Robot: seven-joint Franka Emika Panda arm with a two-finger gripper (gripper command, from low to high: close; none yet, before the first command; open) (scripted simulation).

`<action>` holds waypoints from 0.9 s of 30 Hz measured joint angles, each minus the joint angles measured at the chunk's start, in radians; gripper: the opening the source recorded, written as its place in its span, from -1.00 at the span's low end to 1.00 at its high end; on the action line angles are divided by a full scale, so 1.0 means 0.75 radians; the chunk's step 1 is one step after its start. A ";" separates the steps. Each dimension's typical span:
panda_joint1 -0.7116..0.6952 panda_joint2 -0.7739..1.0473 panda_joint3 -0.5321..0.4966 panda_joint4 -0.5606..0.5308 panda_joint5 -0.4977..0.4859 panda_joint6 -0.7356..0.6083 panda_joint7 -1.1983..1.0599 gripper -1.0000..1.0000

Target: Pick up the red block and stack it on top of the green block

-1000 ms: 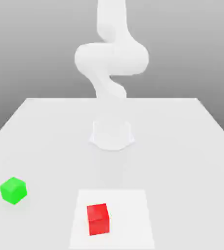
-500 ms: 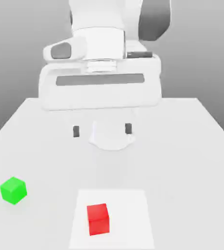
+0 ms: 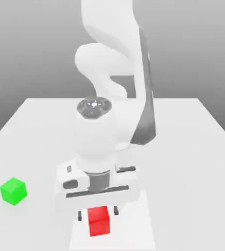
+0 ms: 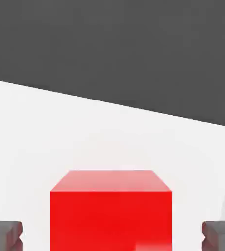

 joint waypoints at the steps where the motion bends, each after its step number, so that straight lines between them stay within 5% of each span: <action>1: 0.000 0.000 0.000 0.000 -0.001 0.000 0.001 -1.00; 11: 0.002 -0.232 -0.043 -0.037 -0.081 -0.194 0.055 -1.00; 22: -0.491 -0.393 -0.326 -0.071 -0.133 -0.317 -0.015 -1.00; 27: -0.608 -0.309 -0.292 -0.069 -0.050 -0.240 -0.097 -1.00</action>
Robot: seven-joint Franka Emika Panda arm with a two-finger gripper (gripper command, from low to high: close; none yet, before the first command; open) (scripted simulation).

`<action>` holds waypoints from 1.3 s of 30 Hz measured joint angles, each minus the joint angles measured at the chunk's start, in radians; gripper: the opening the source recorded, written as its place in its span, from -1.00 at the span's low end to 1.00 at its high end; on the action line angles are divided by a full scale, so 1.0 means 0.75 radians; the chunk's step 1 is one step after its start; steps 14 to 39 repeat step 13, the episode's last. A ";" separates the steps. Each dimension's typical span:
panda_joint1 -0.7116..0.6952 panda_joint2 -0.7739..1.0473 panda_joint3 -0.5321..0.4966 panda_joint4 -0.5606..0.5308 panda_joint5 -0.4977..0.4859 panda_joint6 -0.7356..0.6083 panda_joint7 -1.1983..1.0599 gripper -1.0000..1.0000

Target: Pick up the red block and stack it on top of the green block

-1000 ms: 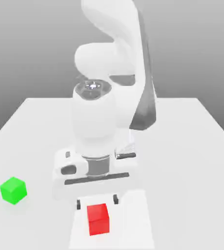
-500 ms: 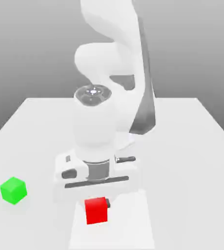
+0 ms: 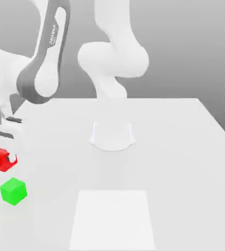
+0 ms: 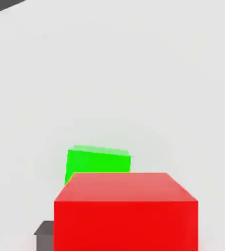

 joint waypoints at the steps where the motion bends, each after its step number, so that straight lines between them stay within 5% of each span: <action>1: -0.002 0.037 0.012 0.002 0.030 0.032 -0.022 -1.00; 3: -0.021 0.114 0.044 0.005 0.091 0.101 -0.067 -1.00; 4: -0.041 0.148 0.068 0.006 0.111 0.132 -0.080 1.00; 39: -0.035 0.096 0.054 0.005 0.070 0.087 -0.051 1.00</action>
